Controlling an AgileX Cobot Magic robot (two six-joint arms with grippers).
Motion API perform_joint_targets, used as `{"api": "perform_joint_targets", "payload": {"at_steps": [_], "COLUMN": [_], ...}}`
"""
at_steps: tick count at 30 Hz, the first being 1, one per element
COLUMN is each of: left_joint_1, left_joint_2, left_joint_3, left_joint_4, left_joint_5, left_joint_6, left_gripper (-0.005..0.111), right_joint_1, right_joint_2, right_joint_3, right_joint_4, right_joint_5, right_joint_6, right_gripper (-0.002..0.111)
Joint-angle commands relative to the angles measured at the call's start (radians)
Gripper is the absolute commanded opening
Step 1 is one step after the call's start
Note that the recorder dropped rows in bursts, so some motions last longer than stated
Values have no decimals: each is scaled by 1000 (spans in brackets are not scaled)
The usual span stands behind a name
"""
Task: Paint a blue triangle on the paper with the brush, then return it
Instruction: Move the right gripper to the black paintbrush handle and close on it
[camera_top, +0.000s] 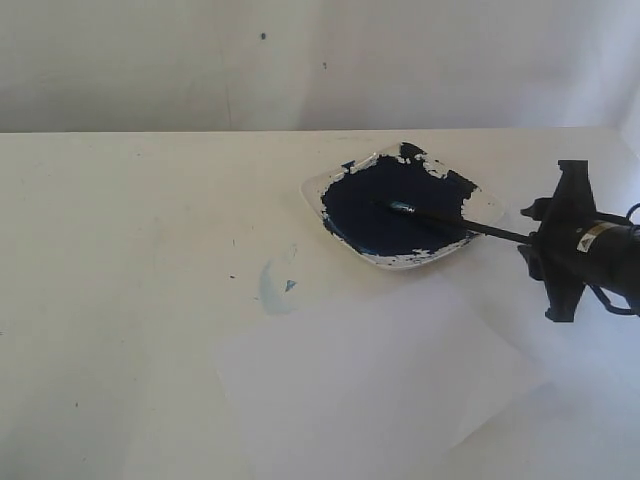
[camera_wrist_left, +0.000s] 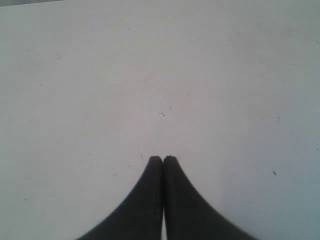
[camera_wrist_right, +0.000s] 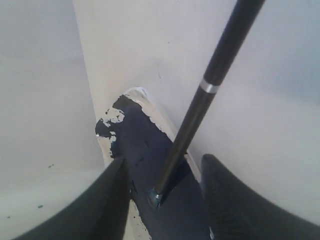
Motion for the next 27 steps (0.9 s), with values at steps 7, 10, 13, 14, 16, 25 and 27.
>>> {"api": "perform_joint_targets", "payload": {"at_steps": [7, 10, 13, 14, 16, 25, 27], "left_joint_1": [-3, -3, -3, -3, -3, -3, -3], "left_joint_2": [-4, -4, -4, -4, -4, -4, -4], "left_joint_3": [3, 3, 3, 3, 3, 3, 3], "left_joint_4": [1, 1, 1, 1, 1, 1, 1], "left_joint_5": [-4, -4, -4, -4, -4, -4, -4], "left_joint_6": [-1, -1, -1, -1, -1, -1, -1], "left_gripper": [0, 0, 0, 0, 0, 0, 0], "right_joint_1": [-3, -3, -3, -3, -3, -3, -3], "right_joint_2": [50, 72, 95, 100, 106, 120, 120], "right_joint_3": [-24, -26, -41, -48, -53, -64, -64], "right_joint_4": [47, 62, 68, 68, 82, 203, 211], "right_joint_5": [24, 5, -10, -13, -13, -10, -10], "right_joint_6": [-1, -3, -5, -5, -5, -110, -114], "right_gripper": [43, 43, 43, 43, 43, 43, 43]}}
